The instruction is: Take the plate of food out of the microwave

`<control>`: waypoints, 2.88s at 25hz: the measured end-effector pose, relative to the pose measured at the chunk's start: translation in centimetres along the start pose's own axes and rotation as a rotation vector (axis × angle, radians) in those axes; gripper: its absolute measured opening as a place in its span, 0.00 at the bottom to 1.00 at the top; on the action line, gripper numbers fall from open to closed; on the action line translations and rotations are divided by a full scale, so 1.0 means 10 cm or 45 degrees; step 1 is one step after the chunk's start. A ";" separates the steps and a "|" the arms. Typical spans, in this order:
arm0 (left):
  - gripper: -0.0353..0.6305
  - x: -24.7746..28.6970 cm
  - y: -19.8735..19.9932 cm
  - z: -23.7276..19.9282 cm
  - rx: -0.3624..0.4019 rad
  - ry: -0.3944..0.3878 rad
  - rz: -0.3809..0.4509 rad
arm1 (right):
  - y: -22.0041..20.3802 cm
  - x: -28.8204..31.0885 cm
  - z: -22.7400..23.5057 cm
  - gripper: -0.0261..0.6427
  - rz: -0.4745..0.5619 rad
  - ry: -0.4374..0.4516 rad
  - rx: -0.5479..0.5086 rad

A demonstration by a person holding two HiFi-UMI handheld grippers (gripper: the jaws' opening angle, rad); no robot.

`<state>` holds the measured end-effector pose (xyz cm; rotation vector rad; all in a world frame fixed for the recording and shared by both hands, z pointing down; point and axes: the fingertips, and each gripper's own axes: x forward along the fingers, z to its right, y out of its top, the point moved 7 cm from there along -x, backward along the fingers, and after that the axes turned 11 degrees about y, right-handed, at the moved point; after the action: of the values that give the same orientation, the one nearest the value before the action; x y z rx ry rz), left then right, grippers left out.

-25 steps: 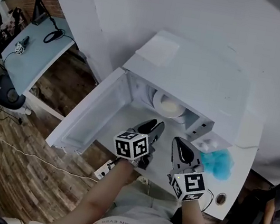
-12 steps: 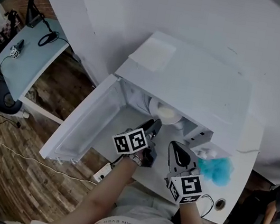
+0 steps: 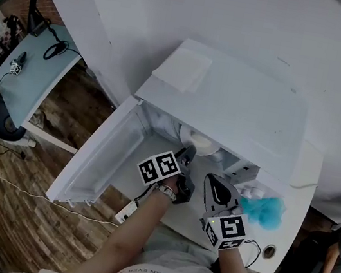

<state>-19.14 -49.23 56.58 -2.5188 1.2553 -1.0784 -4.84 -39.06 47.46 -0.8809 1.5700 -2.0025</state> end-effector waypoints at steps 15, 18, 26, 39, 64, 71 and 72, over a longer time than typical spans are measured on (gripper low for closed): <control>0.13 -0.06 0.02 0.00 -0.139 -0.043 -0.110 | -0.05 -0.05 -0.03 0.06 -0.015 0.017 -0.013; 0.12 -0.06 0.01 -0.02 -0.193 -0.090 -0.089 | -0.06 -0.09 -0.03 0.05 -0.018 0.013 -0.019; 0.07 -0.10 -0.05 -0.07 -0.361 -0.248 -0.032 | -0.07 -0.14 -0.06 0.06 -0.012 0.006 -0.027; 0.07 -0.23 -0.11 -0.12 -0.403 -0.332 0.024 | -0.08 -0.20 -0.18 0.06 0.003 -0.016 -0.030; 0.07 -0.73 -0.27 -0.20 -0.426 -0.402 0.033 | 0.01 -0.40 -0.47 0.06 0.025 -0.041 -0.062; 0.07 -0.86 -0.31 -0.17 -0.419 -0.411 0.027 | 0.06 -0.46 -0.51 0.05 0.040 -0.058 -0.082; 0.07 -0.87 -0.31 -0.17 -0.417 -0.413 0.028 | 0.08 -0.47 -0.52 0.05 0.043 -0.058 -0.086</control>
<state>-21.71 -40.47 54.34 -2.7540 1.4522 -0.4574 -5.31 -32.49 44.95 -0.9136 1.6243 -1.9031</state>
